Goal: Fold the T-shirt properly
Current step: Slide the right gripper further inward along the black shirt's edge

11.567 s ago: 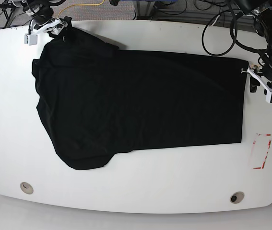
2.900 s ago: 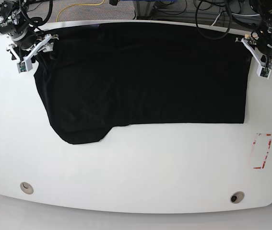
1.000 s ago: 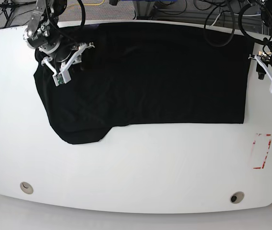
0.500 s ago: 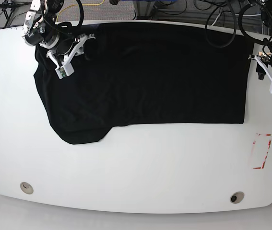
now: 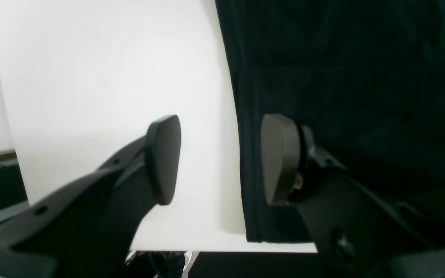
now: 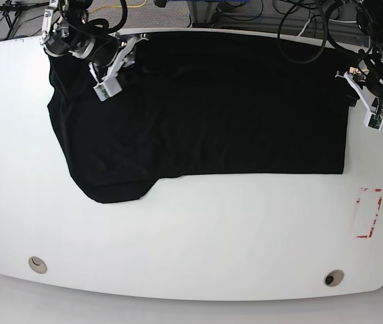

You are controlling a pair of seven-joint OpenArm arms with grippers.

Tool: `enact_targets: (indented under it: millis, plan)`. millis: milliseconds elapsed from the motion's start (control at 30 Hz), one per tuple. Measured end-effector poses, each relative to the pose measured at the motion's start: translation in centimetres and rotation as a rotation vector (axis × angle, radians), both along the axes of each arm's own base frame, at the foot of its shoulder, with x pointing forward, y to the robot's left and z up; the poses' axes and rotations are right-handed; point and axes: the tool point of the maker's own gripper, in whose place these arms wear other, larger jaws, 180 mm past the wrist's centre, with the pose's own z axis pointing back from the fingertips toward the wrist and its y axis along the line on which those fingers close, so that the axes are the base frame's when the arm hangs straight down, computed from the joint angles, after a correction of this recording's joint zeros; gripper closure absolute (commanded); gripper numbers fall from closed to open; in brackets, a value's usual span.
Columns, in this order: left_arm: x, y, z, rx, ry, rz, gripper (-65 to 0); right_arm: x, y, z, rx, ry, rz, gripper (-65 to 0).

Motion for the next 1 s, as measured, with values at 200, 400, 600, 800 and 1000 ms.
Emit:
enact_targets:
  millis: [200,400,600,800,1000]
  plan:
    - [0.0,0.1,0.0,0.002,0.002,0.001,-31.2,-0.7,3.2,-1.4,-0.008,0.032,0.117,-15.5]
    - [0.1,0.8,0.5,0.026,0.001,-0.006,-31.2,0.4,5.1,-2.3,-0.019,0.029,0.173,-15.5]
    - [0.1,1.3,0.8,0.041,-0.002,-0.002,-31.2,0.8,7.0,-3.4,0.011,0.063,0.218,-15.4]
    - [-0.3,2.5,1.2,0.048,-0.014,0.038,-31.2,1.9,6.9,-4.3,0.000,0.073,0.225,-15.4]
    - [-0.5,2.8,1.3,0.054,-0.013,0.048,-31.2,4.4,7.0,-3.1,0.023,-0.007,0.191,-15.4]
